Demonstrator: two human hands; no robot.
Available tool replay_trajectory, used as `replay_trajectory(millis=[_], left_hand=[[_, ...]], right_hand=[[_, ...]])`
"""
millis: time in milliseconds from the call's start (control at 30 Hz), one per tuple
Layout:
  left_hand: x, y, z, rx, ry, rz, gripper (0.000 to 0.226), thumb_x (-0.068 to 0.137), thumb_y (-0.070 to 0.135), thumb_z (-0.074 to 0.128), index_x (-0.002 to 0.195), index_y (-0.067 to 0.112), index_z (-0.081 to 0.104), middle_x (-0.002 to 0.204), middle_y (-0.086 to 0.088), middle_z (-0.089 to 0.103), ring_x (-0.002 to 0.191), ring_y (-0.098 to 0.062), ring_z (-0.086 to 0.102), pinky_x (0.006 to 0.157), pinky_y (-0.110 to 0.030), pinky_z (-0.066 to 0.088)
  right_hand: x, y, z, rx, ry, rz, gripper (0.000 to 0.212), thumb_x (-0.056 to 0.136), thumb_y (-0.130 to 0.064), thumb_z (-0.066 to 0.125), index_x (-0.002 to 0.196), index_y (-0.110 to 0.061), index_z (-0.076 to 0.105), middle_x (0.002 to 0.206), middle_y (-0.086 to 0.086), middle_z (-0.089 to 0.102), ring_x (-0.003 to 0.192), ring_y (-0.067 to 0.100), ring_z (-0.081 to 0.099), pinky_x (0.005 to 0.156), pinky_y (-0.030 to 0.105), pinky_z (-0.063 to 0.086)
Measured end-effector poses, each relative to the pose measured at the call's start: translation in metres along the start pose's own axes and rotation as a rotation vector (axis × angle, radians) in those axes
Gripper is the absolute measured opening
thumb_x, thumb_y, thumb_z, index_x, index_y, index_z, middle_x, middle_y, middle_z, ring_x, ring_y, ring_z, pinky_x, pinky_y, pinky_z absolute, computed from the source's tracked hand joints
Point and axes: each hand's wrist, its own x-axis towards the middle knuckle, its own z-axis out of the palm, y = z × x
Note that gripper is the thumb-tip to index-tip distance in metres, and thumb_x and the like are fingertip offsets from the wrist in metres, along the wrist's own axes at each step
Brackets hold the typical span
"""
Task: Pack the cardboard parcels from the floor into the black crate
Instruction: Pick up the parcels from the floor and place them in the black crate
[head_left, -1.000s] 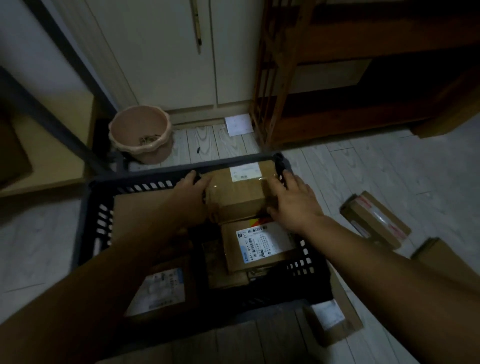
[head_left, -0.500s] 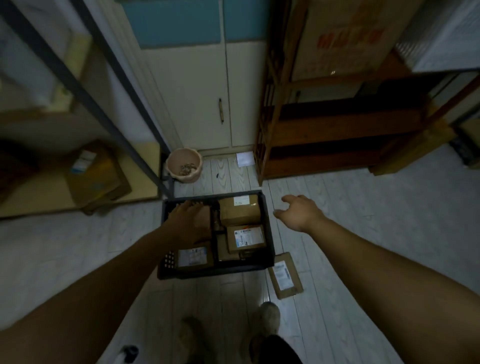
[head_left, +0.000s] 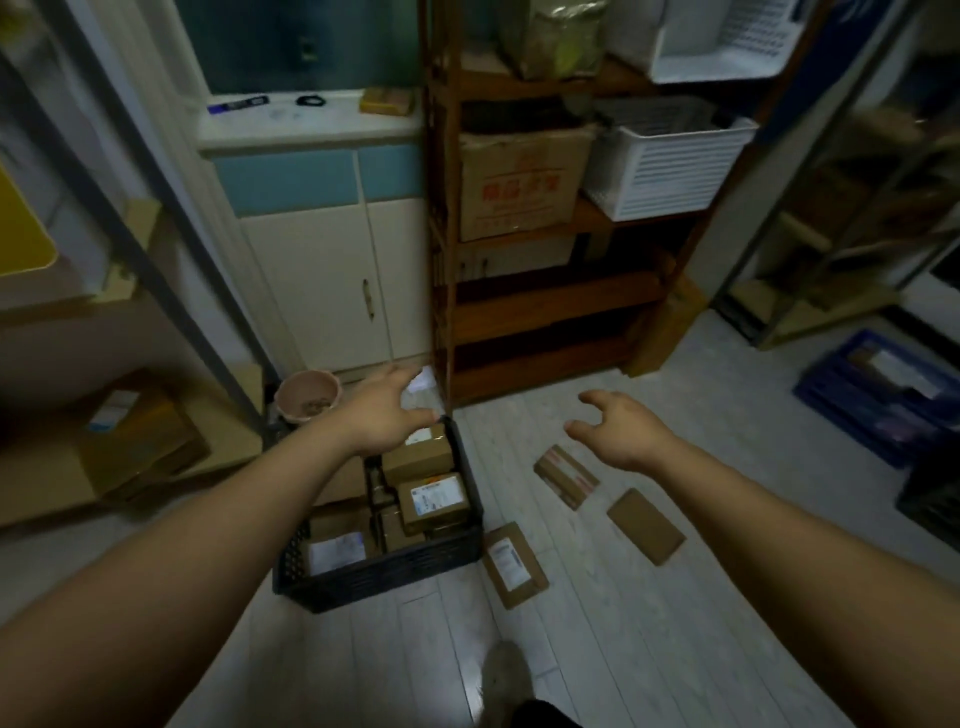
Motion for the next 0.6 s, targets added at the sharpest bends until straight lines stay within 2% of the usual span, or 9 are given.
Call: replay_trajectory(millis=[100,200,467,600], left_hand=[[-0.018,0.040,0.015,-0.018,-0.058,0.054,0.077,0.089,0.043,0.058,0.151,0.023,0.016,0.159,-0.007,0.009,0.146,-0.025,0.012,0.116,-0.035,0.015],[-0.029,0.077,0.029,-0.021,-0.074,0.080,0.078,0.089,0.045,0.057,0.151,0.025,0.013,0.160,-0.007,0.006,0.147,-0.023,0.007,0.116,-0.035,0.015],[-0.016,0.194,0.097,-0.053,-0.067,0.063,0.076,0.089,0.046,0.056,0.150,0.026,0.015,0.159,-0.005,0.008,0.146,-0.024,0.013,0.117,-0.038,0.020],[0.002,0.261,0.152,-0.111,-0.128,0.028,0.075,0.089,0.047,0.056,0.150,0.029,0.015,0.159,-0.004,0.007,0.146,-0.024,0.012,0.117,-0.040,0.021]], right_hand=[[-0.030,0.029,-0.020,-0.005,0.035,0.027,0.065,0.093,-0.048,0.052,0.148,-0.019,0.032,0.154,0.007,0.030,0.135,0.026,0.038,0.108,0.037,0.034],[-0.046,0.070,-0.038,-0.003,0.042,0.069,0.066,0.093,-0.049,0.051,0.148,-0.020,0.031,0.155,0.006,0.029,0.138,0.026,0.034,0.111,0.038,0.032],[-0.069,0.219,-0.101,0.012,0.045,0.126,0.068,0.093,-0.048,0.051,0.149,-0.019,0.027,0.155,0.006,0.027,0.140,0.024,0.032,0.112,0.036,0.030],[-0.078,0.300,-0.129,0.011,0.007,0.140,0.070,0.092,-0.049,0.052,0.150,-0.019,0.026,0.155,0.007,0.026,0.139,0.025,0.033,0.110,0.034,0.031]])
